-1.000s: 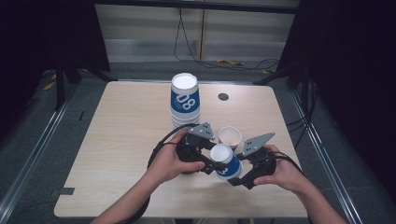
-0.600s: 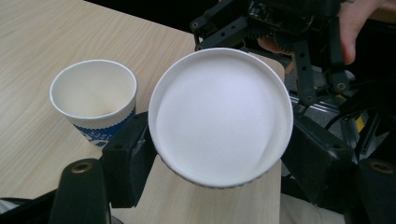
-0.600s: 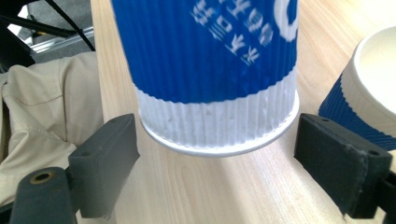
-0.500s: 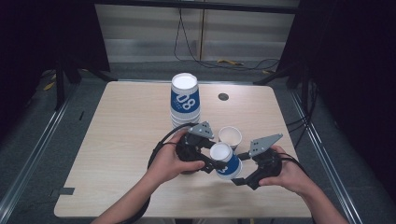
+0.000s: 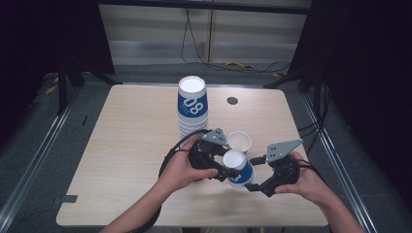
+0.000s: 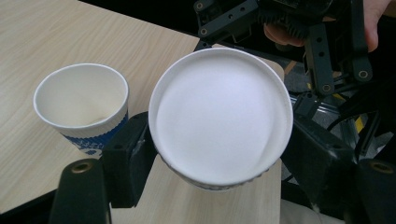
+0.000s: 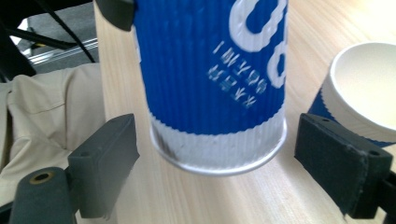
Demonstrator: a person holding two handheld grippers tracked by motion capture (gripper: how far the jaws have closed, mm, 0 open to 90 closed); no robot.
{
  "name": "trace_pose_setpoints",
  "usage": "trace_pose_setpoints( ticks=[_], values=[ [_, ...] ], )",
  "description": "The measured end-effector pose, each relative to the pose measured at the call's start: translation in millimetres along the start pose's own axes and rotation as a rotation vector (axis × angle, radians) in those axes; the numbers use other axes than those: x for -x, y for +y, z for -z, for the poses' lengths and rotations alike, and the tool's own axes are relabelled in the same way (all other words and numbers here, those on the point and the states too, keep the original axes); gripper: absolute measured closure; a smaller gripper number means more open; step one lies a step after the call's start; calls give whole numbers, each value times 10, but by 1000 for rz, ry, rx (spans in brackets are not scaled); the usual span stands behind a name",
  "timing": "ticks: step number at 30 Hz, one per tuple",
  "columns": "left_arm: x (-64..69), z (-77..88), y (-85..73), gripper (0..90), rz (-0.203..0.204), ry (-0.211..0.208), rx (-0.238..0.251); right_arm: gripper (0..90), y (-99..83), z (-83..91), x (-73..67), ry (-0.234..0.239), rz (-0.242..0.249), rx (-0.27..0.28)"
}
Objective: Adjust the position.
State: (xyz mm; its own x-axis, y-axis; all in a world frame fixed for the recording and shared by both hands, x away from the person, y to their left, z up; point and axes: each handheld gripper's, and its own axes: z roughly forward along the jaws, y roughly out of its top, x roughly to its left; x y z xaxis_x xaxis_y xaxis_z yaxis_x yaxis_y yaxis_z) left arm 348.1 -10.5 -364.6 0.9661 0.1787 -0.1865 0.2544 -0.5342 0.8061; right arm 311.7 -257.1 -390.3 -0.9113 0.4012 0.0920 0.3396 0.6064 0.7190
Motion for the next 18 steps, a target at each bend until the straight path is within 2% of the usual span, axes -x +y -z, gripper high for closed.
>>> trace_pose_setpoints(
  ticks=[8,15,18],
  values=[
    [25,-40,44,290,3,-5,13,126,-22,-18,-4,-4,-13,16],
    [37,-49,48,290,8,-13,31,124,-48,-120,7,5,-29,24],
    [23,-42,24,291,12,-10,33,132,-50,-140,5,5,-18,20]
  ],
)
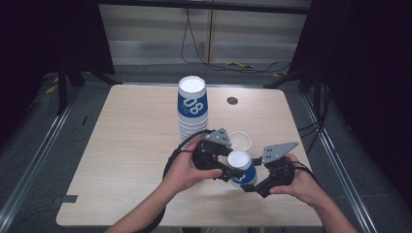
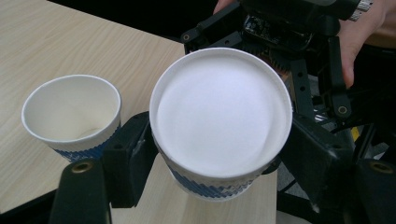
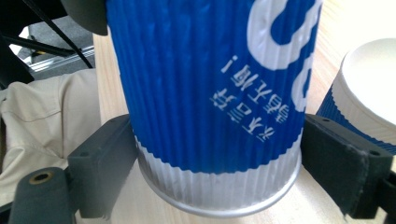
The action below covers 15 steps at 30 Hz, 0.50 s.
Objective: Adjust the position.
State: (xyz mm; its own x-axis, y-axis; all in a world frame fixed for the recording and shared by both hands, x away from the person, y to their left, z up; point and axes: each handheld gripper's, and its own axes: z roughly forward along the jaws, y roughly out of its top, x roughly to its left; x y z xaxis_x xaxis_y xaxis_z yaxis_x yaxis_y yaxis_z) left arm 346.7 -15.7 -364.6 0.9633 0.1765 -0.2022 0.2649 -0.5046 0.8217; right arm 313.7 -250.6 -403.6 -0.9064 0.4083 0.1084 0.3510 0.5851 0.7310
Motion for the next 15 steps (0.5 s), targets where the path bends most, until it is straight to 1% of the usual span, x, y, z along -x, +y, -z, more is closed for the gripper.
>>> trace_pose_setpoints(
  ticks=[2,5,9,12,15],
  values=[
    [-9,7,-15,291,4,-1,-1,146,-1,5,4,1,5,2],
    [-18,6,-37,290,12,-8,4,163,11,26,11,-4,22,-13],
    [-7,1,-50,288,-8,-9,-2,181,40,60,15,-5,43,-46],
    [-2,-5,-60,286,-15,-13,-19,192,50,79,14,-10,66,-74],
    [6,-15,-69,246,-28,-4,-43,195,48,91,14,-11,84,-102]
  ],
)
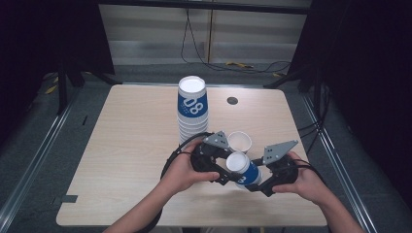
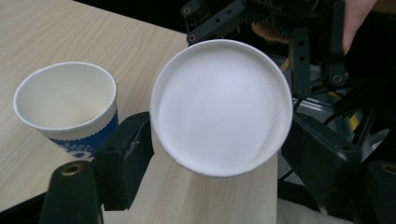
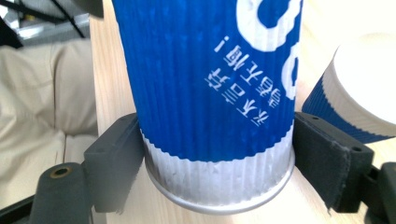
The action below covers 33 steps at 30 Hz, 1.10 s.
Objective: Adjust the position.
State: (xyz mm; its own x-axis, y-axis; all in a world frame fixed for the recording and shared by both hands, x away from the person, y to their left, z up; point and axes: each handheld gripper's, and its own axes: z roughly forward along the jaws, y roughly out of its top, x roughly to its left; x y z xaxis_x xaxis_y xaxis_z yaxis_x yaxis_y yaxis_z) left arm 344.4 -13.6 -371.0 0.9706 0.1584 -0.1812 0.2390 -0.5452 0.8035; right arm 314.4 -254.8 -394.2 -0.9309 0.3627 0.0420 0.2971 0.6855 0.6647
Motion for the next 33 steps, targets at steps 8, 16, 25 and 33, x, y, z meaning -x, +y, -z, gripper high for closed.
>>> trace_pose_setpoints(
  ticks=[8,16,25,33],
  values=[
    [32,-30,-13,219,-54,16,-96,195,7,16,11,-12,41,-74],
    [62,-62,-14,216,-76,19,-140,195,26,48,7,-19,81,-145],
    [75,-92,-12,216,-91,15,-168,194,52,35,-1,-16,105,-218],
    [83,-121,-15,216,-94,15,-182,194,81,1,-5,-20,136,-269]
  ],
)
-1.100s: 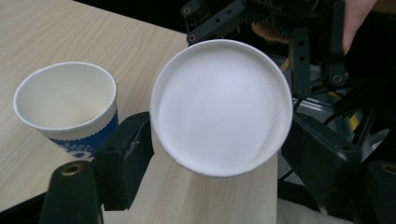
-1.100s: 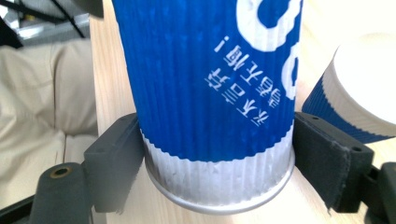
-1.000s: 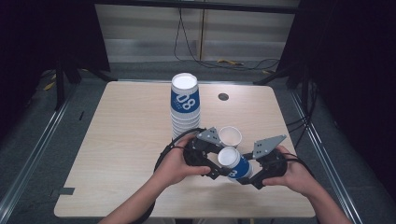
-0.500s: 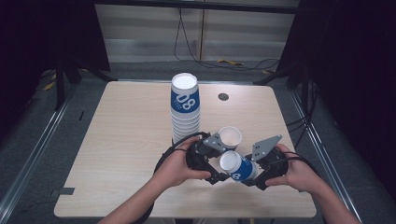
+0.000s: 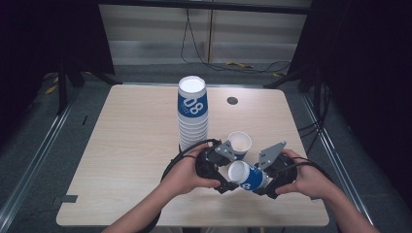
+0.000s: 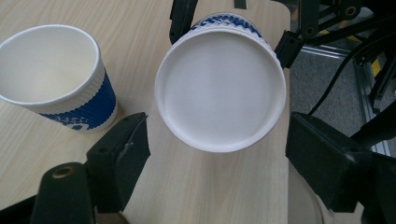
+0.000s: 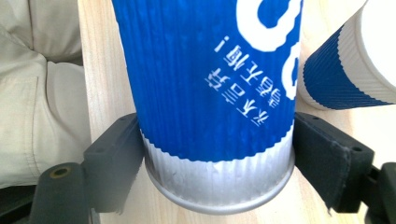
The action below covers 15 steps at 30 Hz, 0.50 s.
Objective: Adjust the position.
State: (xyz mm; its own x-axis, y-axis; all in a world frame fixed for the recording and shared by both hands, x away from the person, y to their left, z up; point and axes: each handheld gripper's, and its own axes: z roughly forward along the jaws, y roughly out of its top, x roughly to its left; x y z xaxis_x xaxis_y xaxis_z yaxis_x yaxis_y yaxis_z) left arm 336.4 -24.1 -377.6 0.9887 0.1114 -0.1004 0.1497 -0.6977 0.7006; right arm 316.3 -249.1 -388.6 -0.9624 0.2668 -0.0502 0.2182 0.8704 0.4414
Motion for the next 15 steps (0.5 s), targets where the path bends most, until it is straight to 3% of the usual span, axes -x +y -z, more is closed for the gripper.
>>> trace_pose_setpoints(
  ticks=[15],
  values=[
    [12,-49,-6,215,3,-6,1,194,106,2,5,-19,46,-95]
  ],
)
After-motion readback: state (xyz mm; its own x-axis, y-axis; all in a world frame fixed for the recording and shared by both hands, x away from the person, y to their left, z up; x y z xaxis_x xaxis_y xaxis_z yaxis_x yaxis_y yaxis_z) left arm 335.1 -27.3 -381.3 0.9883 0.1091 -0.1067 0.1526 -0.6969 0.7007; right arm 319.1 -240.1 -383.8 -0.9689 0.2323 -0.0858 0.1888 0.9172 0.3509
